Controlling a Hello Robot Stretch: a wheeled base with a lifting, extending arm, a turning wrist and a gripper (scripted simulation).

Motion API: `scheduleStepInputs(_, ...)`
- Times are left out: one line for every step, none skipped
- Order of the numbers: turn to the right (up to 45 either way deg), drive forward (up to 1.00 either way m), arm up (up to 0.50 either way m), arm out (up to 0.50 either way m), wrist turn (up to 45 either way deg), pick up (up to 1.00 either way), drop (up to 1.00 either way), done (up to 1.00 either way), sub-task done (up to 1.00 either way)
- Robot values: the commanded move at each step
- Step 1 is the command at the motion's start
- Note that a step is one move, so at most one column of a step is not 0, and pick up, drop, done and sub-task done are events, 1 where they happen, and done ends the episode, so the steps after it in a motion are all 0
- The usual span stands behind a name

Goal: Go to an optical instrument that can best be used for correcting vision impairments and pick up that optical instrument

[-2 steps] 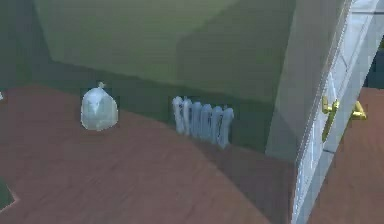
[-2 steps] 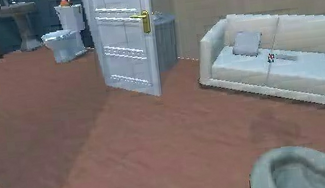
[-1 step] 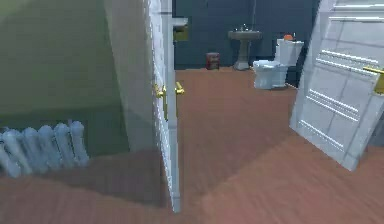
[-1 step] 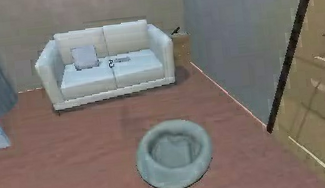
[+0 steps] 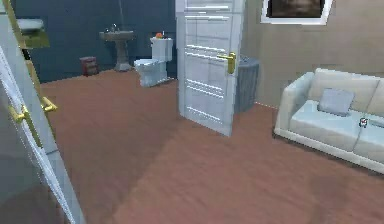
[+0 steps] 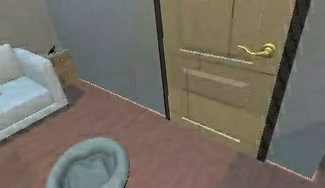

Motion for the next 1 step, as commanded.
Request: scheduleStepInputs(0.0,1.00,0.00,0.00,0.0,0.00,0.00,0.00,0.00)
